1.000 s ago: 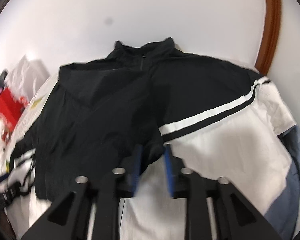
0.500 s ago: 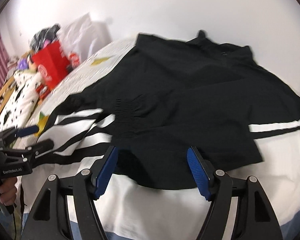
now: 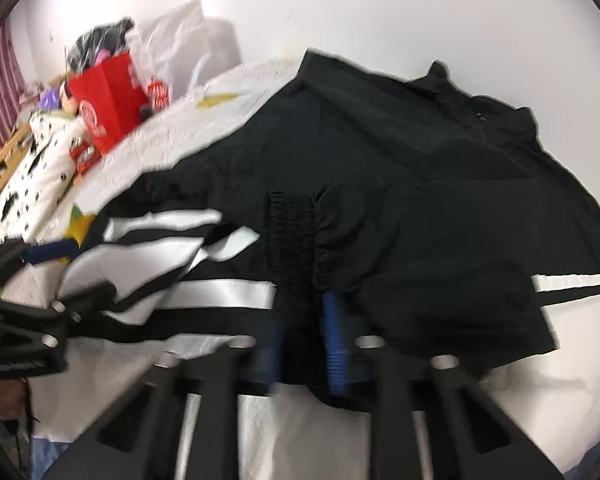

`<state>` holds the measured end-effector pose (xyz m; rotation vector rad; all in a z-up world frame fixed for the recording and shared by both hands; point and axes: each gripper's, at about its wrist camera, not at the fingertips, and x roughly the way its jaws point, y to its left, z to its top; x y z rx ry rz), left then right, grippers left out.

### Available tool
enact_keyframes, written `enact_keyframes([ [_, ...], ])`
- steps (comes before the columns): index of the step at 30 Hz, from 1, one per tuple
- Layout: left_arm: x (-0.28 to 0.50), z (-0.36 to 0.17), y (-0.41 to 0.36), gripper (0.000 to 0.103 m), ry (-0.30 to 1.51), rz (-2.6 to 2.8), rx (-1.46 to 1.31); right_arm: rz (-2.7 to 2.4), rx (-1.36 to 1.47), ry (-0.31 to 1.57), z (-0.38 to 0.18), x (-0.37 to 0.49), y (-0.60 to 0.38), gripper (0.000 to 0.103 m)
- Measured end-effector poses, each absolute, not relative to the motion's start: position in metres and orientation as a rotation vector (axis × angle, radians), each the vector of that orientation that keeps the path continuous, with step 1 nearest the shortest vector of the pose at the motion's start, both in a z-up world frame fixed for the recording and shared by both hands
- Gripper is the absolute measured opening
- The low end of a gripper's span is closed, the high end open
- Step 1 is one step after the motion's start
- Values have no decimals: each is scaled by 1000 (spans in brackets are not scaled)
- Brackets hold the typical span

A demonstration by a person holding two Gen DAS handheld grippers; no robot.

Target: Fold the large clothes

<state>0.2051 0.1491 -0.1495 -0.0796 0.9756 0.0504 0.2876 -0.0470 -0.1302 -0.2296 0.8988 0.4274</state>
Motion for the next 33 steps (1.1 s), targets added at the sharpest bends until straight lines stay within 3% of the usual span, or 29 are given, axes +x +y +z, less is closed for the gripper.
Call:
enact_keyframes([
  [8, 213, -130, 143, 80, 936, 92, -63, 266, -44, 759, -68, 314, -177, 8],
  [17, 227, -122, 129, 80, 921, 105, -68, 29, 145, 755, -80, 361, -339, 14],
  [20, 232, -123, 121, 80, 931, 110, -50, -39, 120, 796, -92, 371, -362, 25],
  [23, 234, -122, 114, 80, 933, 102, -39, -49, 106, 772, -88, 360, -383, 25],
  [27, 234, -115, 104, 80, 927, 76, -35, -78, 90, 704, -72, 332, -397, 39],
  [31, 230, -104, 91, 80, 905, 52, -9, -111, 91, 698, -66, 293, -415, 45],
  [33, 229, -100, 86, 80, 896, 40, -5, -142, 103, 704, -68, 275, -428, 58],
])
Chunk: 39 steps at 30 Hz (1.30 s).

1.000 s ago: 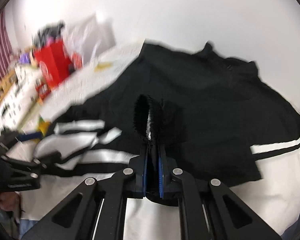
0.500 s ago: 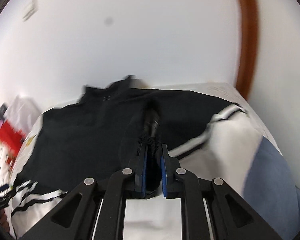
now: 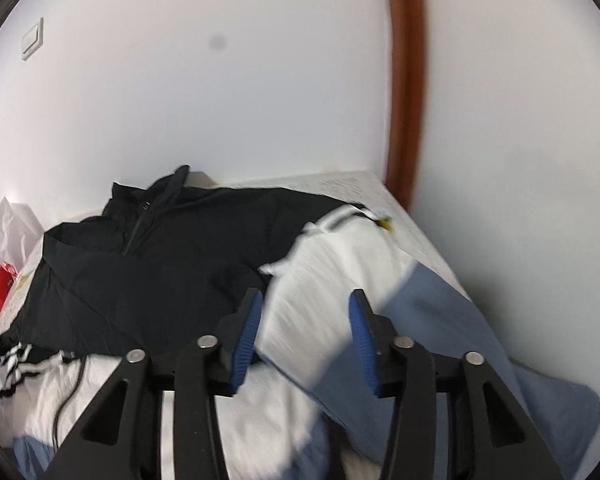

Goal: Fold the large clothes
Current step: 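Grasp the blue-grey sleeve cuff with the right tool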

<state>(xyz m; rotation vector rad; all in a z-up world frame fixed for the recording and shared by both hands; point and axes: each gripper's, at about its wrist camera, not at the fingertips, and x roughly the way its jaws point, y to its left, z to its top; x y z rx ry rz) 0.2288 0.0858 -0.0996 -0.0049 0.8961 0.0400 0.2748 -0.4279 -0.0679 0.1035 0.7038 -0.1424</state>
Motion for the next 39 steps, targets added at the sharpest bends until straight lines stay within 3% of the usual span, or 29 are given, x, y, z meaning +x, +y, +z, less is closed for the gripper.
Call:
enact_keyframes([
  [7, 220, -82, 60, 80, 865, -4, 24, -304, 65, 768, -90, 186, -480, 75],
  [14, 216, -70, 41, 80, 872, -43, -4, -393, 84, 896, -134, 128, -534, 75],
  [25, 214, -73, 44, 80, 902, -5, -12, -412, 123, 921, -171, 128, -551, 75],
  [28, 211, -79, 56, 80, 919, 25, -14, -414, 144, 906, -172, 127, -553, 63],
  [32, 206, -88, 73, 80, 942, 52, -33, -399, 136, 912, -167, 134, -547, 13],
  [33, 205, -89, 76, 80, 944, 58, -34, -406, 117, 915, -164, 135, -543, 7],
  [39, 194, -97, 101, 80, 939, 110, -20, -458, 36, 791, -118, 134, -524, 2],
])
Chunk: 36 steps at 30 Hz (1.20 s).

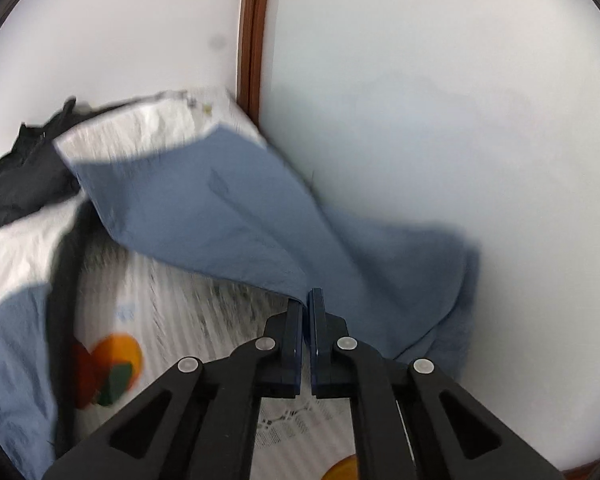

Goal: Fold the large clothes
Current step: 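Grasp the blue-grey sleeve cuff with the right tool, then fold the blue-grey sleeve across the jacket body and release with the right tool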

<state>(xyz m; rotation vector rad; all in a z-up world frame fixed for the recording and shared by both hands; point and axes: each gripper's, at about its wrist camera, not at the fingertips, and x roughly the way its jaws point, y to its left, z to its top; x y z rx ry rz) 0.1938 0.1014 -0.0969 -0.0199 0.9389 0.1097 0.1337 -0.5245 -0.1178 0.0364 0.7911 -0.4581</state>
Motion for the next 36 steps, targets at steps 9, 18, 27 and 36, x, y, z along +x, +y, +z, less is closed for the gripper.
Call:
enact_keyframes([
  [9, 185, -108, 126, 80, 930, 111, -35, -397, 1, 611, -28, 169, -469, 2],
  [18, 181, -120, 142, 80, 947, 84, -61, -148, 47, 531, 12, 237, -352, 2],
  [27, 183, -122, 149, 80, 943, 68, -69, 125, -26, 584, -20, 309, -217, 2],
  [36, 185, -127, 152, 80, 960, 55, -92, 242, -192, 744, -95, 332, -141, 2],
])
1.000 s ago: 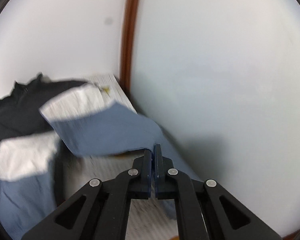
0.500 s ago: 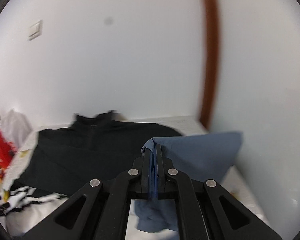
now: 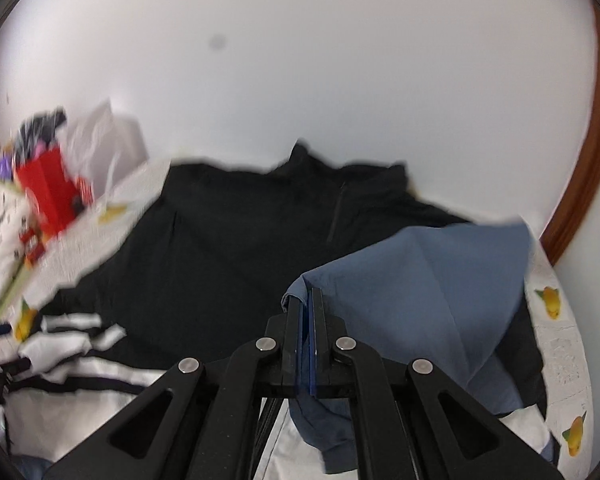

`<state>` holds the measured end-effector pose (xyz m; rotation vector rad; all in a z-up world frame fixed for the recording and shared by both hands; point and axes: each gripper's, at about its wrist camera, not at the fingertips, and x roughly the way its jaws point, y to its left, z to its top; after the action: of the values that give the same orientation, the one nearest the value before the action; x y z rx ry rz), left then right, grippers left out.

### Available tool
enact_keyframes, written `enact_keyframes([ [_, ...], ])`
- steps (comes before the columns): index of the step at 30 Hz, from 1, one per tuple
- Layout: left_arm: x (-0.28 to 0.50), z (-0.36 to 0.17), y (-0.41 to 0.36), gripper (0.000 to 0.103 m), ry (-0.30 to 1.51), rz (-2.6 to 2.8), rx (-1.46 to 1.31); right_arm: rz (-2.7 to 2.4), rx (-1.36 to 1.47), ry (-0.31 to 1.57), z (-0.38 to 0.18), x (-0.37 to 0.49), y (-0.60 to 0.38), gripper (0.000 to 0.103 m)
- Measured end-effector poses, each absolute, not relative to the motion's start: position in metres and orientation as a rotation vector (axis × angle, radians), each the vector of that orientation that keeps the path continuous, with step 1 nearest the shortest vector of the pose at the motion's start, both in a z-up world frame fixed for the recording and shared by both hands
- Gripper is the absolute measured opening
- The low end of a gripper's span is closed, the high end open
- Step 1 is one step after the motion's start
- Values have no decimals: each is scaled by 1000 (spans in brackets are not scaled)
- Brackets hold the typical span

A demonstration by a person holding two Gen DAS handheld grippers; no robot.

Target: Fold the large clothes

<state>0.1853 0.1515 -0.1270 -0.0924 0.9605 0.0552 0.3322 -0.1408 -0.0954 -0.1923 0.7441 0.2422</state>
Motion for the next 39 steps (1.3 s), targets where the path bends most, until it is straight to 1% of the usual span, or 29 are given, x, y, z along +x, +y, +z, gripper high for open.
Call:
enact_keyframes([
  [2, 185, -126, 150, 80, 961, 49, -91, 251, -214, 773, -105, 328, -138, 4],
  [4, 185, -122, 145, 80, 962, 40, -83, 262, -219, 791, -109, 323, -138, 12],
  [5, 185, -120, 143, 80, 961, 36, -79, 265, -211, 803, -108, 319, -140, 31],
  [6, 185, -118, 141, 80, 959, 33, -75, 270, -200, 807, -105, 312, -142, 58],
  [7, 185, -114, 137, 80, 954, 28, -67, 279, -181, 794, -99, 302, -147, 69],
  [8, 184, -110, 133, 80, 947, 22, -59, 291, -162, 771, -93, 291, -153, 83],
  [9, 183, -106, 129, 80, 940, 19, -51, 309, -142, 739, -85, 278, -160, 87],
  [11, 183, -99, 123, 80, 930, 13, -41, 314, -123, 704, -73, 258, -174, 88],
  [15, 183, -86, 107, 80, 919, -14, -31, 234, -61, 706, -62, 231, -214, 89],
  [21, 189, -68, 69, 80, 908, -82, 3, 22, 64, 720, -66, 189, -303, 89],
  [25, 192, -56, 33, 80, 882, -140, 51, -77, 182, 778, -76, 168, -360, 87],
  [26, 194, -54, 23, 80, 878, -157, 64, -103, 208, 783, -77, 162, -374, 85],
  [27, 195, -51, 14, 80, 876, -174, 75, -127, 220, 786, -78, 156, -386, 80],
  [33, 207, -49, -47, 80, 884, -275, 127, -237, 162, 784, -76, 129, -420, 68],
  [39, 222, -60, -96, 80, 905, -326, 156, -242, 124, 772, -78, 123, -440, 68],
])
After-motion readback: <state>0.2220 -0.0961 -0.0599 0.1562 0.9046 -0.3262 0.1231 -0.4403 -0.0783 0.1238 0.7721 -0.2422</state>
